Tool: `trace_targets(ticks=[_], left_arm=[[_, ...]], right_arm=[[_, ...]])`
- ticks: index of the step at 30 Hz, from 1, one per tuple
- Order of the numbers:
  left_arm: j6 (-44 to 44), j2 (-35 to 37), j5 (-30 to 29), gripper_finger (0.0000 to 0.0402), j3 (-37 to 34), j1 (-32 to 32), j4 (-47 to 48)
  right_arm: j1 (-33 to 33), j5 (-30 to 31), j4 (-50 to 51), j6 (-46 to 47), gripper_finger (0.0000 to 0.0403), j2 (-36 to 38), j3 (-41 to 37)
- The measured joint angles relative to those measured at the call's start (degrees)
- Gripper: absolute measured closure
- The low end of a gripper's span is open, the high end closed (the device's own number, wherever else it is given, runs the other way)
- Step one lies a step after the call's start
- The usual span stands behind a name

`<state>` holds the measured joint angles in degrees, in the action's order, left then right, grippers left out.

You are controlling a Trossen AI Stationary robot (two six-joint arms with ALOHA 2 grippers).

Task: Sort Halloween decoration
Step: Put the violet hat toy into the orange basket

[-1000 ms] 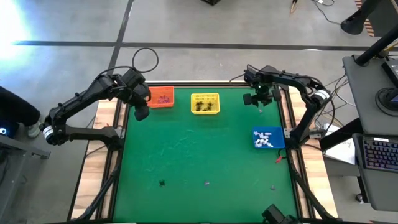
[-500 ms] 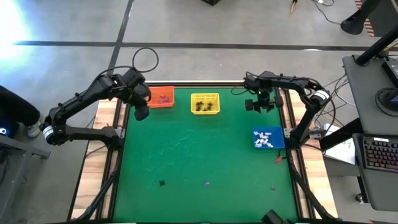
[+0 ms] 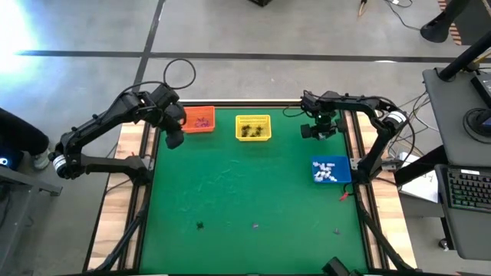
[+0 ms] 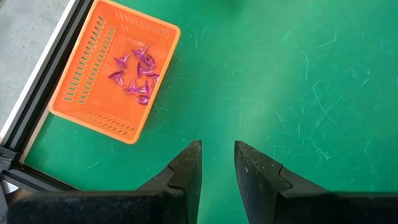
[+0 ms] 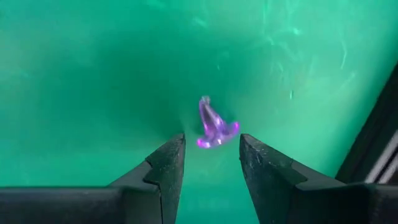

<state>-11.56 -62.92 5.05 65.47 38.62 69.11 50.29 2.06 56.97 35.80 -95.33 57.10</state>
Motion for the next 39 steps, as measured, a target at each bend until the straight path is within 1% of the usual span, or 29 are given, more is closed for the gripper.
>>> trace_targets(ticks=[7, 11, 15, 21, 25, 29, 39], left_arm=[[1.73, 0.0, 0.01, 0.0325, 0.0, -0.01, -0.05], [1.8, 0.0, 0.01, 0.0325, 0.0, -0.01, -0.05], [1.8, 0.0, 0.0, 0.0325, 0.0, -0.01, -0.05], [1.82, 0.0, 0.01, 0.0325, 0.0, 0.01, -0.09], [2.1, 0.0, 0.01, 0.0325, 0.0, 0.0, -0.1], [2.13, 0.0, 0.01, 0.0325, 0.0, 0.01, -0.1], [2.1, 0.0, 0.01, 0.0325, 0.0, 0.01, -0.1]], right_arm=[[2.27, -0.27, -1.22, -0.49, 0.0255, 0.05, -0.02], [2.35, -0.85, -2.28, -0.26, 0.0266, 0.19, -0.64], [2.35, -1.11, -3.14, 0.19, 0.0295, 0.28, -1.3], [2.35, -0.91, -3.18, 0.17, 0.0359, 0.28, -1.4], [2.35, -0.46, -2.66, -0.46, 0.0384, 0.37, -1.01], [2.35, -0.25, -2.49, -1.27, 0.0393, 0.71, -0.6], [2.37, -0.4, -3.43, -2.0, 0.0395, 2.38, -0.35]])
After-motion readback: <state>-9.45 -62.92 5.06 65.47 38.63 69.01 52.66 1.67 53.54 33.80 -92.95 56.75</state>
